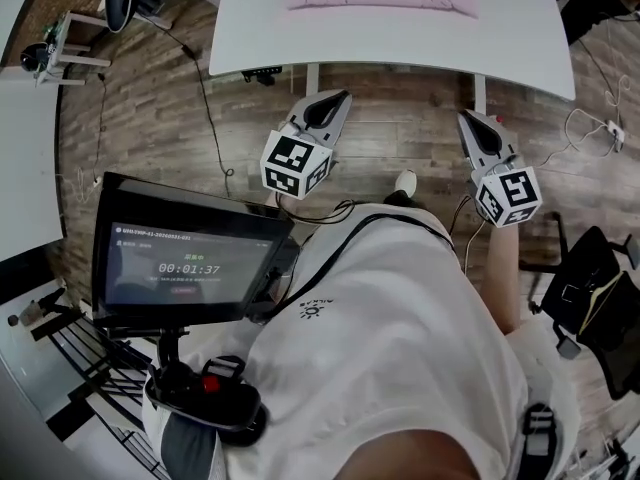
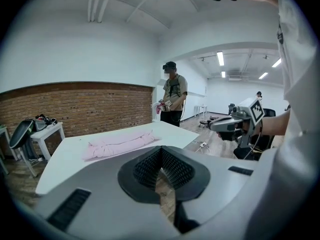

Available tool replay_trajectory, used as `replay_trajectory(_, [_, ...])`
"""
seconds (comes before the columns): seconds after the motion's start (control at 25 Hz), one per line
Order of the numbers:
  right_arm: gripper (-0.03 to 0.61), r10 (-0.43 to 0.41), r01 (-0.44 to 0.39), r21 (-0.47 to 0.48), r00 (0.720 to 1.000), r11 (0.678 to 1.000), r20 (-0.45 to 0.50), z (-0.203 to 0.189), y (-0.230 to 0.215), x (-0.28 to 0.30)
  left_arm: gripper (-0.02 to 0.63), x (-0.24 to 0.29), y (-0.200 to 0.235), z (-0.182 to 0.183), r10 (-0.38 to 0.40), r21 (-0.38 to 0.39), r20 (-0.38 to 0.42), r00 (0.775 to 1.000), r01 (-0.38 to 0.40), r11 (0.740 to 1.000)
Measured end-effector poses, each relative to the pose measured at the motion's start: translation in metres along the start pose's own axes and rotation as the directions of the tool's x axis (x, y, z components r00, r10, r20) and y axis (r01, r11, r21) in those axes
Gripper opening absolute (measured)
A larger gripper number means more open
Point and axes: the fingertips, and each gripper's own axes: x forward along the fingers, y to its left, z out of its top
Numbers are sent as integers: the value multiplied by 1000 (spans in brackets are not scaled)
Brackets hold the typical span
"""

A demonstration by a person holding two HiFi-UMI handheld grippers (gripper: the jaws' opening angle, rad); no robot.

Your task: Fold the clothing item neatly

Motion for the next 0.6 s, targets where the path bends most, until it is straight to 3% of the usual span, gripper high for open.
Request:
replay_trajectory(0.2, [5, -15, 17, -49, 999, 999, 48, 19, 42, -25, 3, -42, -1, -19, 8, -25, 16, 1000, -7, 1000])
replay_trajectory(0.6, [5, -74, 76, -42, 996, 996, 48, 0, 138, -60, 3, -135, -32, -45, -3, -4, 76, 997, 3, 1000])
